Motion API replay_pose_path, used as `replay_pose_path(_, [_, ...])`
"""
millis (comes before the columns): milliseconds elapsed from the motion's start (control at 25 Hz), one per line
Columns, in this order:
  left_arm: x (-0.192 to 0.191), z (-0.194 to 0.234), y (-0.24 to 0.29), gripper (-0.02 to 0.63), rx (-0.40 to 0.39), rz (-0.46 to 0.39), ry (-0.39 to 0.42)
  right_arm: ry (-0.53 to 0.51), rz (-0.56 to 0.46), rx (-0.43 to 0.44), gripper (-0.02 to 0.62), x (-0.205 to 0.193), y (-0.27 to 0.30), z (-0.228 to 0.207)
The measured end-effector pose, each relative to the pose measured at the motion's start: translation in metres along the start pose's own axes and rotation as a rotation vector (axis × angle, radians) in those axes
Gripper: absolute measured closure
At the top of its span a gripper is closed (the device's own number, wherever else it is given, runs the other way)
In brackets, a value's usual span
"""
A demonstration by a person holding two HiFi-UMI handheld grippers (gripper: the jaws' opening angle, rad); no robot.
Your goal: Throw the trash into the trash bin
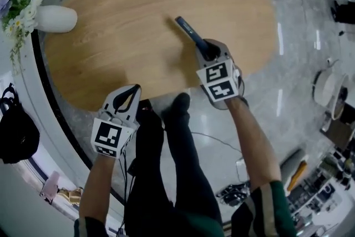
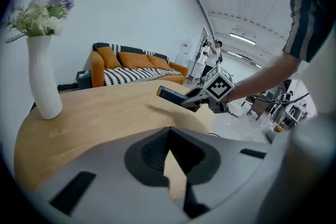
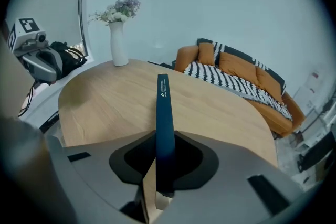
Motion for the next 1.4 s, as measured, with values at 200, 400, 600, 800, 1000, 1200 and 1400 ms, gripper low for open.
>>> replay_pose_path(200, [0.006, -0.045, 0.028, 0.606, -0.075, 0.038, 0.071, 0.122, -0.004, -0.057, 0.517, -0.054, -0.044, -0.009])
replay_pose_path(400, [0.012, -0.095, 0.055, 0.606, -0.178, 0.084, 0.162, 0.223, 0.008, -0.129, 0.517, -0.111, -0.092, -0.011])
replay_pose_path(600, [0.012, -0.138, 0.081, 0.606, -0.243, 0.118, 0.222, 0.336, 0.004, -0.169, 0.517, -0.165, -0.129, -0.007])
replay_pose_path(800, [0.008, -0.173, 0.104, 0.606, -0.298, 0.153, 0.265, 0.431, 0.023, -0.208, 0.517, -0.215, -0.153, 0.003])
replay_pose_path(1000, [0.0, -0.197, 0.124, 0.606, -0.332, 0.183, 0.288, 0.519, 0.037, -0.237, 0.517, -0.255, -0.166, 0.018])
replay_pose_path(1200, [-0.009, -0.221, 0.142, 0.606, -0.371, 0.208, 0.303, 0.592, 0.07, -0.258, 0.516, -0.299, -0.163, 0.04])
replay_pose_path(1400, [-0.017, -0.236, 0.159, 0.606, -0.405, 0.211, 0.333, 0.652, 0.128, -0.223, 0.517, -0.342, -0.135, 0.068])
Point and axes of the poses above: the fingertips, and each gripper's own axes: y forward along the fingers, z to its left, x out of its top, the point moved 2 cm from there along -y, backward along the fingers, and after that the axes turned 11 degrees about -y, right-handed, at the moved point
